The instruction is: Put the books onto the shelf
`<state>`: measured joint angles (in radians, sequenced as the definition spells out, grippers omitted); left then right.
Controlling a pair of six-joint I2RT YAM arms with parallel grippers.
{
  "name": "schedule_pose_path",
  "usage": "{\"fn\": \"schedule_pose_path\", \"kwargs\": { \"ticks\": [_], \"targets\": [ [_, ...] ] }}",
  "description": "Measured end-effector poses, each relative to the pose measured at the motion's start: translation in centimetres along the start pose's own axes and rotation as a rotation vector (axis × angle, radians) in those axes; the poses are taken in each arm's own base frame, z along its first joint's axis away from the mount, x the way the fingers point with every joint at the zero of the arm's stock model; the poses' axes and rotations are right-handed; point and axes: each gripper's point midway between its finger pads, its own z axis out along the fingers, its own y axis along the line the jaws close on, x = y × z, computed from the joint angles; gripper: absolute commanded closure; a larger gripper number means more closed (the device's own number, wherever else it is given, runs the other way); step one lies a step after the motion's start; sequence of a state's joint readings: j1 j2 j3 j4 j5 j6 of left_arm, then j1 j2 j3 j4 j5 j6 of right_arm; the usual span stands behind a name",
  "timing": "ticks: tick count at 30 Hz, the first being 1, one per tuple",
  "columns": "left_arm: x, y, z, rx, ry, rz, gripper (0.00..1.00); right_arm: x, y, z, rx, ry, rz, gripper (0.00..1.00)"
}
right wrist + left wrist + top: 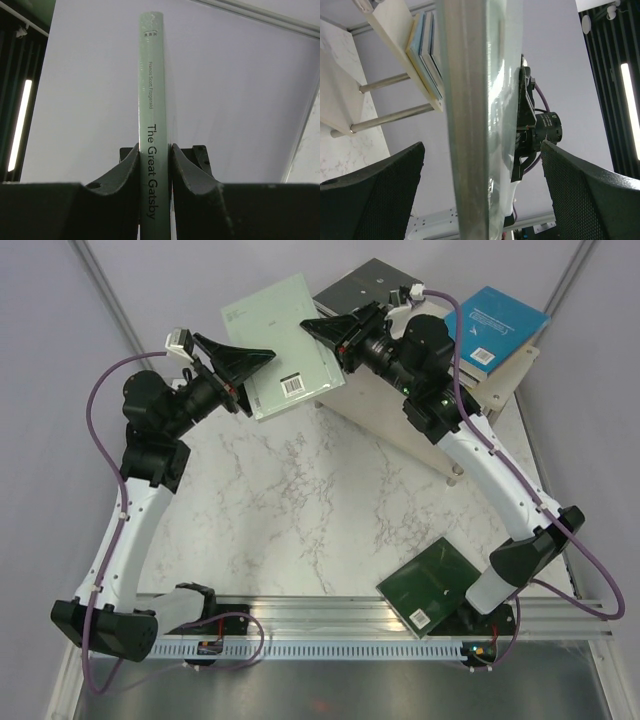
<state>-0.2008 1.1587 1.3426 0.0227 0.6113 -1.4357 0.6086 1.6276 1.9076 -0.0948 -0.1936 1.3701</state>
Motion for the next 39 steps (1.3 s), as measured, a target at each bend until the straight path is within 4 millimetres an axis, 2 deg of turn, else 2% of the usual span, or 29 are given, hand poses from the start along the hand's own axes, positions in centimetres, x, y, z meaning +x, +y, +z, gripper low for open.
{"fn": "schedule_pose_path", "kwargs": {
  "ticks": [4, 5, 6, 9, 13, 19, 22, 24, 27, 28, 31, 35, 39],
  "targets": [
    [0.3, -0.2, 0.1, 0.008, 0.008, -0.001, 0.0, 0.7, -0.9, 0.3, 0.008, 0.012, 0.015, 1.0],
    [0.2, -0.2, 0.1, 0.008, 0.007, -0.001, 0.74, 0.7, -1.1, 0.4, 0.011, 0.013, 0.019, 1.0],
    [0.1, -0.1, 0.2, 0.006, 0.001, -0.006, 0.86, 0.8, -1.5, 0.5, 0.014, 0.013, 0.021, 1.0],
    [-0.4, 0.0, 0.6, -0.006, -0.015, -0.017, 0.98, 0.8, -2.9, 0.6, 0.035, 0.009, 0.037, 1.0],
    [-0.3, 0.8, 1.3, -0.067, 0.038, -0.016, 0.98, 0.5, -4.1, -0.4, 0.046, -0.019, 0.067, 1.0],
    [1.7, 0.9, 1.8, -0.077, 0.239, 0.002, 0.97, 0.9, -4.3, -4.6, 0.055, -0.033, 0.081, 1.0],
    [2.7, 1.1, 2.0, -0.059, 0.352, 0.007, 0.85, 1.5, -4.2, -6.5, 0.057, -0.023, 0.077, 1.0],
    [3.2, 1.4, 2.2, -0.047, 0.422, 0.006, 0.73, 1.7, -4.4, -7.3, 0.062, -0.016, 0.072, 1.0],
    [3.7, 2.5, 2.2, -0.043, 0.504, -0.004, 0.63, 2.3, -5.5, -8.3, 0.089, -0.002, 0.073, 1.0],
    [3.8, 3.0, 2.3, -0.046, 0.521, -0.007, 0.62, 2.5, -5.8, -8.6, 0.096, 0.004, 0.075, 1.0],
    [3.2, 4.4, 2.8, -0.062, 0.515, 0.001, 0.48, 3.4, -5.9, -9.4, 0.1, 0.048, 0.073, 1.0],
    [2.3, 5.8, 3.3, -0.078, 0.502, 0.004, 0.41, 5.7, -5.9, -10.1, 0.101, 0.148, 0.073, 1.0],
    [2.1, 6.2, 3.4, -0.083, 0.498, 0.017, 0.33, 7.0, -6.7, -10.5, 0.119, 0.201, 0.08, 1.0]
  ]
}}
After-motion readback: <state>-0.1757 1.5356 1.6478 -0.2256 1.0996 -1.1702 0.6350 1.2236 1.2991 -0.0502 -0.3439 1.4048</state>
